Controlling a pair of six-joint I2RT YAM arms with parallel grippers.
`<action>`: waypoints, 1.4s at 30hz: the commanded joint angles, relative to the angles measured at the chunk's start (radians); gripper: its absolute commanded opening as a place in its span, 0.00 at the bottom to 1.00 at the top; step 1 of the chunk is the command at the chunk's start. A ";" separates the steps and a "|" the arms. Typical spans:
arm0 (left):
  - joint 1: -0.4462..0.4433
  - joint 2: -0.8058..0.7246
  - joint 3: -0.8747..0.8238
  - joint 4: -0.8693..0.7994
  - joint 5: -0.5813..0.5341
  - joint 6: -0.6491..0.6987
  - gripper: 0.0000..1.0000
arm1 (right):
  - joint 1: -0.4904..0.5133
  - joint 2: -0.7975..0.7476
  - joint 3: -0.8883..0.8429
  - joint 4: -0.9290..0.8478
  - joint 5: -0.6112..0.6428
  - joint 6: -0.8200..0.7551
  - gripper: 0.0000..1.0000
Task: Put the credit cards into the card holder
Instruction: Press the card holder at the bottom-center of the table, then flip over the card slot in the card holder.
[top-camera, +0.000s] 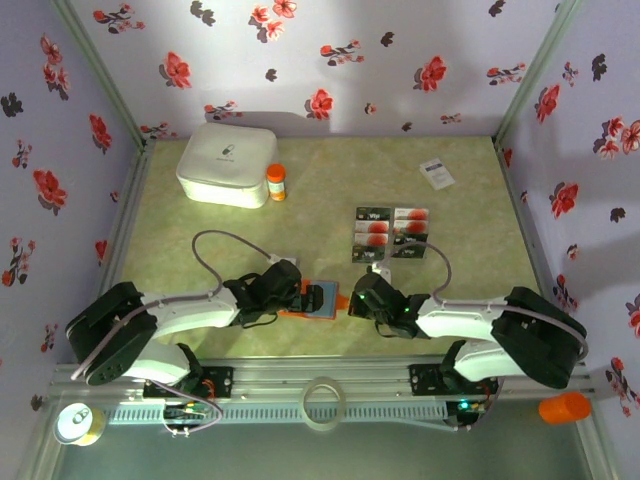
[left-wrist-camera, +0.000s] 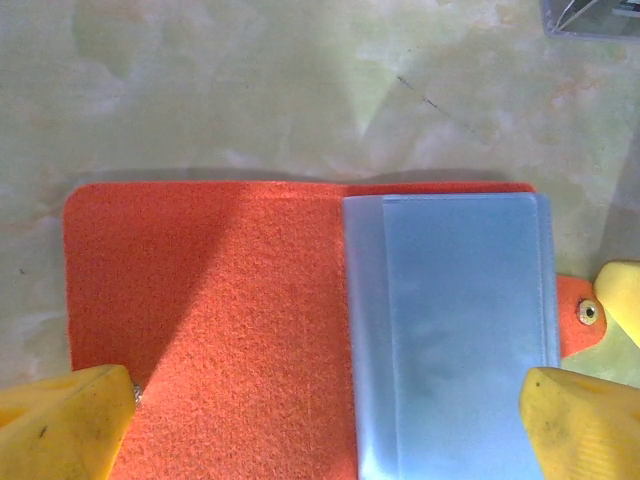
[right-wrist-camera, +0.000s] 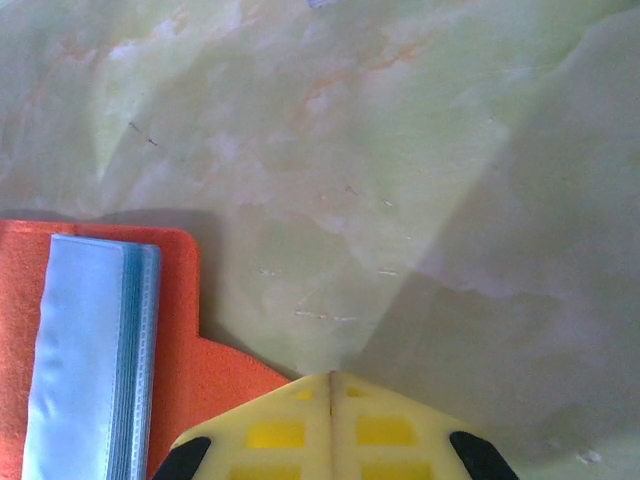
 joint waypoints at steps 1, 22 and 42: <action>0.002 -0.025 -0.019 -0.055 -0.033 0.024 1.00 | -0.013 -0.046 0.015 -0.082 -0.016 -0.022 0.00; -0.043 -0.076 -0.028 -0.105 -0.132 -0.008 1.00 | -0.036 0.107 0.309 -0.186 -0.144 -0.154 0.00; -0.057 -0.146 0.122 -0.027 -0.013 -0.007 1.00 | -0.074 -0.014 0.186 -0.166 -0.139 -0.101 0.00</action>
